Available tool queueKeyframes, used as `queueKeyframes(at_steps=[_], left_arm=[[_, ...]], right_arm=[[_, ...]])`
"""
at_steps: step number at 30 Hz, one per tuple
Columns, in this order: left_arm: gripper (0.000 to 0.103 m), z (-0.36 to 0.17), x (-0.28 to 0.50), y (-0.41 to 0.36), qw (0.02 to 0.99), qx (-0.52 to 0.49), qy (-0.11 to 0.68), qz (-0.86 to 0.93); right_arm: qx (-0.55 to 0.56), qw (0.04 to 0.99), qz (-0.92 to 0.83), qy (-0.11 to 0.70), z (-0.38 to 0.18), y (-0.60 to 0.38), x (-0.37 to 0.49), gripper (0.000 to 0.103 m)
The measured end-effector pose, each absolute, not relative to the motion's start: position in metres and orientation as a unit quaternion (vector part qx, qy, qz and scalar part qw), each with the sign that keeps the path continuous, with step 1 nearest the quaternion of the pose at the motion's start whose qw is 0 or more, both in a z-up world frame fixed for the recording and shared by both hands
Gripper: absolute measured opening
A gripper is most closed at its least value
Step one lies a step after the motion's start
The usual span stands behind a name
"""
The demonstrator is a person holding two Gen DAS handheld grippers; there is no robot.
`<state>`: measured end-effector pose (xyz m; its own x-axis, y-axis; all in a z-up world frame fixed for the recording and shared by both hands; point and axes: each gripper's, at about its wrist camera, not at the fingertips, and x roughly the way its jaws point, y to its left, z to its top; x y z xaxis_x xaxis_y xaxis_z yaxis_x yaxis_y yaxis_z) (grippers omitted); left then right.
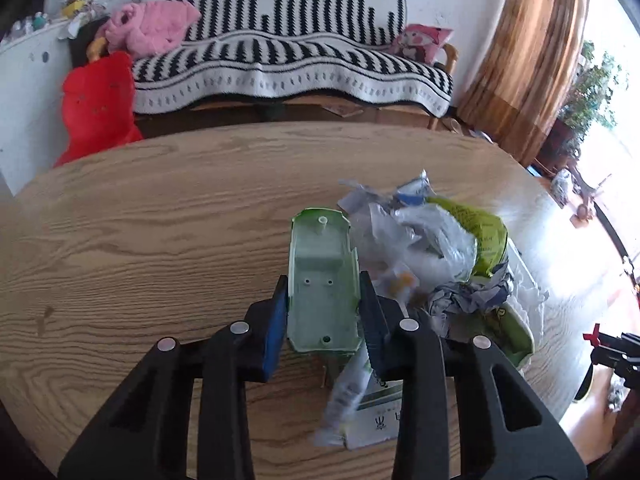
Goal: Collect trash
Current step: 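Grasp the pale green plastic box with the left tool while the right tool holds the ribbon, then carry the green box and red ribbon to the bin and open both tools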
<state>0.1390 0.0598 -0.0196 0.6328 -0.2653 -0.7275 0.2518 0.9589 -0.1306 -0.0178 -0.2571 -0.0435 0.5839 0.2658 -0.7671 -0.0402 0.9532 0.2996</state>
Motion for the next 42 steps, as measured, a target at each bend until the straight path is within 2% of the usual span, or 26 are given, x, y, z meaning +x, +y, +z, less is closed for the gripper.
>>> queueKeyframes(at_steps=[5, 10, 20, 27, 32, 42], left_arm=[[0.033, 0.000, 0.123, 0.056, 0.910, -0.025, 0.393, -0.131], [0.033, 0.018, 0.098, 0.009, 0.910, -0.008, 0.383, -0.159], [0.033, 0.027, 0.020, -0.183, 0.876, 0.046, 0.368, -0.309], [0.033, -0.004, -0.058, -0.339, 0.820, 0.101, 0.375, -0.421], [0.033, -0.051, -0.112, -0.430, 0.770, 0.146, 0.390, -0.484], [0.033, -0.134, -0.135, -0.503, 0.713, 0.168, 0.450, -0.511]], right_arm=[[0.126, 0.887, 0.081, 0.437, -0.035, -0.264, -0.026, 0.038], [0.131, 0.893, 0.050, 0.427, -0.027, -0.288, -0.045, 0.038], [0.155, 0.891, -0.086, 0.418, -0.032, -0.405, -0.127, 0.038], [0.197, 0.865, -0.191, 0.420, -0.055, -0.505, -0.199, 0.038], [0.232, 0.836, -0.240, 0.436, -0.083, -0.564, -0.235, 0.038], [0.284, 0.791, -0.263, 0.474, -0.139, -0.627, -0.254, 0.038]])
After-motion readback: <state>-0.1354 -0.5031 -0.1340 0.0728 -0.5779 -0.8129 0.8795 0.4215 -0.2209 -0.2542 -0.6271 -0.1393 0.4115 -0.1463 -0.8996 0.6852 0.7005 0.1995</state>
